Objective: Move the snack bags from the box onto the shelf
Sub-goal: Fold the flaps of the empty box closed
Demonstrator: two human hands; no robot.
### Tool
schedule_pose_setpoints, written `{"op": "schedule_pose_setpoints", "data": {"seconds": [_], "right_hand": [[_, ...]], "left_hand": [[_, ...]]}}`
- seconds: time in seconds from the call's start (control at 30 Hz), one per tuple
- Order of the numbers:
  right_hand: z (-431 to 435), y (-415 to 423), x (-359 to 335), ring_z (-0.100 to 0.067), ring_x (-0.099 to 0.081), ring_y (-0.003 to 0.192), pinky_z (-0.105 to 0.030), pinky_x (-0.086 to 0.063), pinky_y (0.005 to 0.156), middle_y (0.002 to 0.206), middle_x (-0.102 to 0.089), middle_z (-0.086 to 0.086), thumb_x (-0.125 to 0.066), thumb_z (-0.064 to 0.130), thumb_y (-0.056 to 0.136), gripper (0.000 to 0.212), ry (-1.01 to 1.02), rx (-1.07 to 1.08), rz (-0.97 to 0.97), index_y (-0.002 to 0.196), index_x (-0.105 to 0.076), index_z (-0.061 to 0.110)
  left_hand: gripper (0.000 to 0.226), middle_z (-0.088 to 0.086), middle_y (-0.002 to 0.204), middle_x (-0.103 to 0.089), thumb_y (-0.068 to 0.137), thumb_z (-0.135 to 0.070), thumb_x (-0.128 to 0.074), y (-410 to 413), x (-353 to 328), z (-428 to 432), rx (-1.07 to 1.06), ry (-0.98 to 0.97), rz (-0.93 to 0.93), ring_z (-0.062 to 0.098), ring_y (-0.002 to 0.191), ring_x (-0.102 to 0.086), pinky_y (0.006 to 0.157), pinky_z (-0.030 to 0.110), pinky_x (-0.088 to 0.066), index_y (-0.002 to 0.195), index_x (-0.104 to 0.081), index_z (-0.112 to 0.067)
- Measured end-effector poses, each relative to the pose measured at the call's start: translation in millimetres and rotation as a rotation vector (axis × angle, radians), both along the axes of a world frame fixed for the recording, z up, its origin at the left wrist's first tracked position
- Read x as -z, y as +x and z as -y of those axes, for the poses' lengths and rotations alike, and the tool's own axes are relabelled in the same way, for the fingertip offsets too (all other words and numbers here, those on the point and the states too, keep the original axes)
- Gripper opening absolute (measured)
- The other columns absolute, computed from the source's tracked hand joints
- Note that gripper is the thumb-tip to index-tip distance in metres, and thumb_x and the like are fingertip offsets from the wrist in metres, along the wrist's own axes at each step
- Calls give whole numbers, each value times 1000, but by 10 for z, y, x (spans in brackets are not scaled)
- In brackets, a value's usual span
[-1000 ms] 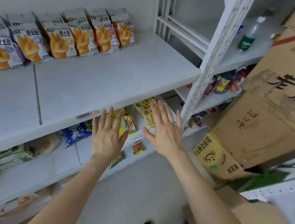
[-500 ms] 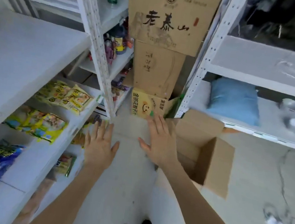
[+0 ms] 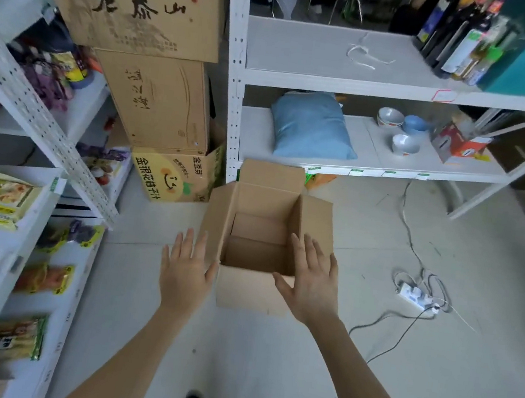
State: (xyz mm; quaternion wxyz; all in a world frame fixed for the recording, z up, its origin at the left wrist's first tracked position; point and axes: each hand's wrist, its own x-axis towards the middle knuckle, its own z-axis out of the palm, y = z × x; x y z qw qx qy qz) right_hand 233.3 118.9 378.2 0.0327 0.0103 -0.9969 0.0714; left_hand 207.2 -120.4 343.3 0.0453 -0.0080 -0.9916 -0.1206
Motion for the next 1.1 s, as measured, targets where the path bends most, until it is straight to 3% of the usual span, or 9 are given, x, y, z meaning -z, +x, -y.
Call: {"op": "schedule_pose_setpoints", "data": {"seconds": [0.2, 0.4, 0.53, 0.63, 0.7, 0.77, 0.93, 1.03, 1.1], "right_hand": [[-378, 199, 394, -28, -43, 136, -56, -34, 107, 150, -42, -11, -27, 65, 88, 78, 3, 167, 57, 149, -29, 16], [-292, 239, 872, -29, -51, 130, -57, -41, 101, 145, -48, -13, -30, 64, 85, 77, -26, 308, 103, 146, -32, 17], [-124, 111, 1421, -30, -57, 122, -55, -46, 95, 139, -54, -14, -18, 68, 90, 77, -20, 365, 120, 143, -39, 16], [-28, 42, 1938, -29, -50, 130, -54, -41, 102, 145, -47, -14, -29, 66, 85, 81, -20, 390, 150, 148, -37, 17], [-1, 6, 2314, -26, -34, 142, -51, -27, 113, 157, -29, -11, -37, 65, 90, 79, -27, 395, 177, 153, -22, 20], [4, -44, 2662, -24, -26, 146, -48, -22, 116, 160, -21, -8, -43, 64, 90, 82, -44, 398, 219, 155, -14, 23], [-48, -162, 3510, -21, -25, 146, -46, -21, 116, 160, -22, -6, -42, 65, 89, 82, -35, 408, 231, 155, -11, 26], [-107, -250, 3992, -20, -24, 146, -45, -22, 115, 160, -21, -5, -41, 66, 89, 84, -32, 415, 263, 155, -8, 27], [-146, -330, 4259, -22, -34, 142, -48, -29, 112, 157, -31, -7, -47, 66, 85, 85, -30, 426, 257, 154, -16, 27]], "left_hand": [[57, 21, 143, -49, 93, -43, -58, -108, 402, -234, 86, -14, 22, 41, 132, -46, 103, 59, -39, 137, -53, -8], [59, 21, 144, -49, 90, -41, -64, -386, 814, -57, 100, -6, 48, 41, 134, -44, 105, 60, -37, 139, -52, -9], [61, 21, 145, -47, 91, -42, -61, -677, 1284, 143, 85, -17, 67, 40, 137, -41, 108, 60, -34, 141, -49, -10], [61, 21, 144, -49, 91, -44, -60, -819, 1742, 265, 59, -24, 71, 41, 135, -43, 106, 60, -34, 140, -51, -9], [60, 20, 140, -53, 90, -44, -62, -896, 2081, 315, 42, -27, 90, 41, 132, -46, 105, 60, -36, 138, -53, -9], [60, 20, 132, -59, 88, -42, -65, -967, 2461, 346, 39, -31, 123, 41, 124, -53, 100, 59, -42, 135, -55, -7], [61, 18, 104, -69, 86, -39, -68, -1072, 3325, 337, 45, 16, 168, 39, 93, -63, 80, 47, -54, 134, -56, -5], [63, 15, 102, -68, 88, -44, -63, -1135, 3791, 317, 12, 60, 188, 37, 90, -61, 69, 42, -54, 139, -52, -8], [63, 15, 103, -68, 90, -47, -59, -1196, 4094, 310, -4, 77, 186, 36, 90, -60, 65, 41, -54, 141, -49, -11]]}}
